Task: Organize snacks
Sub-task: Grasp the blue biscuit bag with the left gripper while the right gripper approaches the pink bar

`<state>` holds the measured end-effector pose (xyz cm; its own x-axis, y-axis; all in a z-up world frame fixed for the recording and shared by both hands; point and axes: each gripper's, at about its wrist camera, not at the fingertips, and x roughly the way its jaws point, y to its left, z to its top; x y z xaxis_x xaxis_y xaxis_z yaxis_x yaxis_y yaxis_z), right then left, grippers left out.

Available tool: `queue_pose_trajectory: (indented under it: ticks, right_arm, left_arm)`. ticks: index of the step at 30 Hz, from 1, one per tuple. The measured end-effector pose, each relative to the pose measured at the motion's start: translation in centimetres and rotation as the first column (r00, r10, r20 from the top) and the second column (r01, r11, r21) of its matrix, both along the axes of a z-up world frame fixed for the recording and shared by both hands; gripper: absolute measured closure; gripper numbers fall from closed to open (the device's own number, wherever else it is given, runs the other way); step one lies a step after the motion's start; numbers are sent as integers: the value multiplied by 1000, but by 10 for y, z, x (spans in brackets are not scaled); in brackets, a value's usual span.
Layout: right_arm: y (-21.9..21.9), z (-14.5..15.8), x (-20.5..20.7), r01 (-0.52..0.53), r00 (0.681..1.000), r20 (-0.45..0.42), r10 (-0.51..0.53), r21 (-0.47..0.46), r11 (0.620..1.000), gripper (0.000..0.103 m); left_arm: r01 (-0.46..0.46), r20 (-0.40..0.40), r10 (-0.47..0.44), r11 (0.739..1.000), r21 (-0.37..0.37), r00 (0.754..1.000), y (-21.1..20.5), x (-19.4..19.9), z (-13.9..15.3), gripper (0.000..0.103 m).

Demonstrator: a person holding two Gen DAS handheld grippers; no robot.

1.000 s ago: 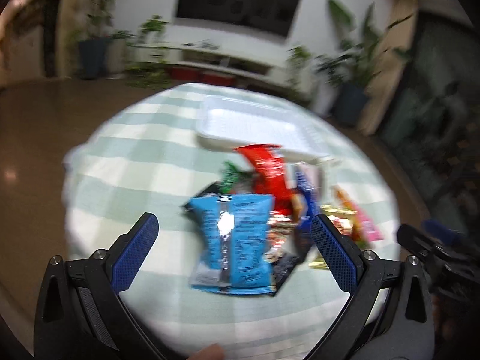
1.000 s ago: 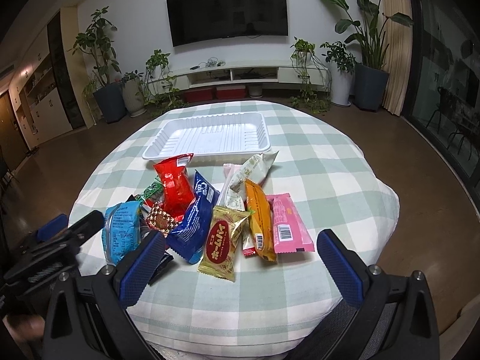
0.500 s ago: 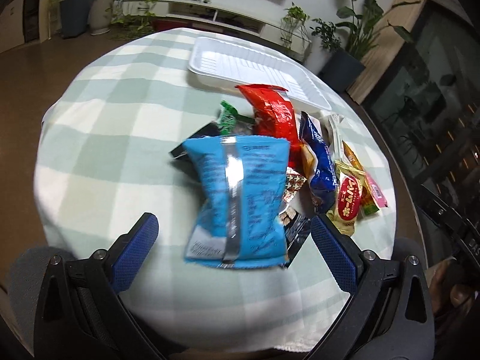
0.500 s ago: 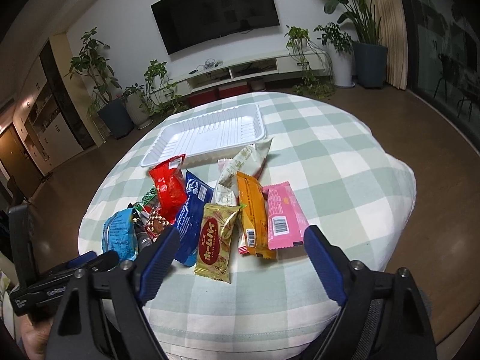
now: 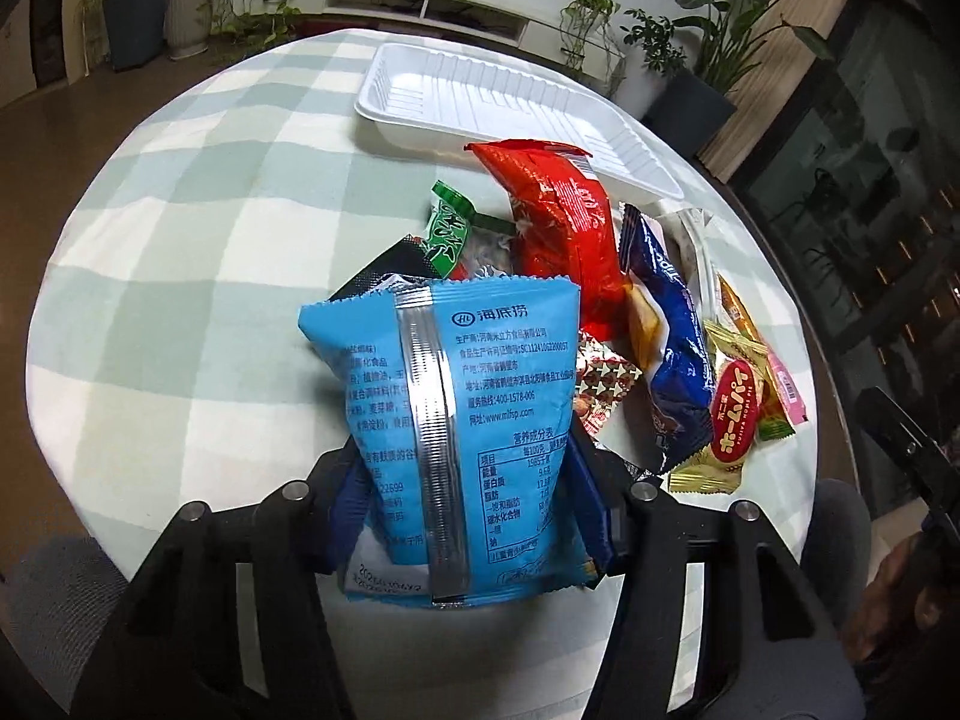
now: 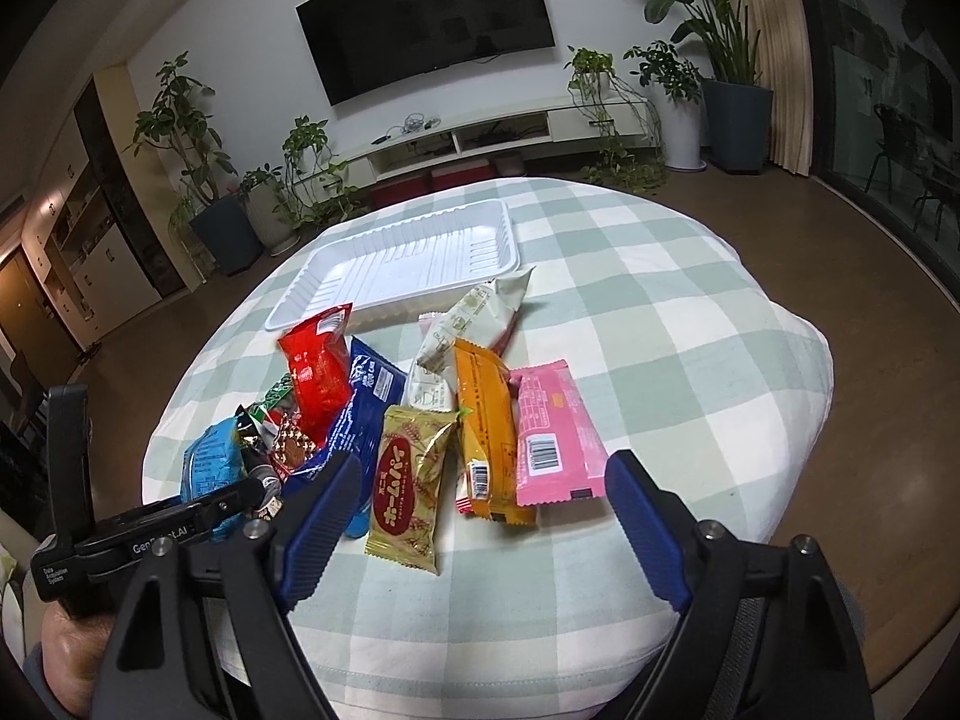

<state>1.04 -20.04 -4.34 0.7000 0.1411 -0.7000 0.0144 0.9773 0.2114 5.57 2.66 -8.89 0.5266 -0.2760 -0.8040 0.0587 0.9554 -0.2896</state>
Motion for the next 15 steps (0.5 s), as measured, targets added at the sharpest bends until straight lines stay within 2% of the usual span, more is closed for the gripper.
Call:
queue_pose_trajectory:
  ticks: [4,7,12,15]
  right_arm:
    - [1,-2,1,-2,1000,-6,2,3,1000,17]
    - [-2,-2,2,-2,1000,-19,2,14,1000,17]
    - [-11,-5,6,1,999,-41,-1,9,1000,17]
    - [-17,-4,11,-8,999,-48,7,-16,1000,23]
  left_arm:
    - [12,14,-12,999,-30,1000,3,-1,1,62]
    - [24,19,-23,998,-51,1000,8,-2,2,67]
    - [48,22,-46,995,-92,999,15,-10,4,69]
    - [53,16,-51,991,-126,999,22,-16,5,69]
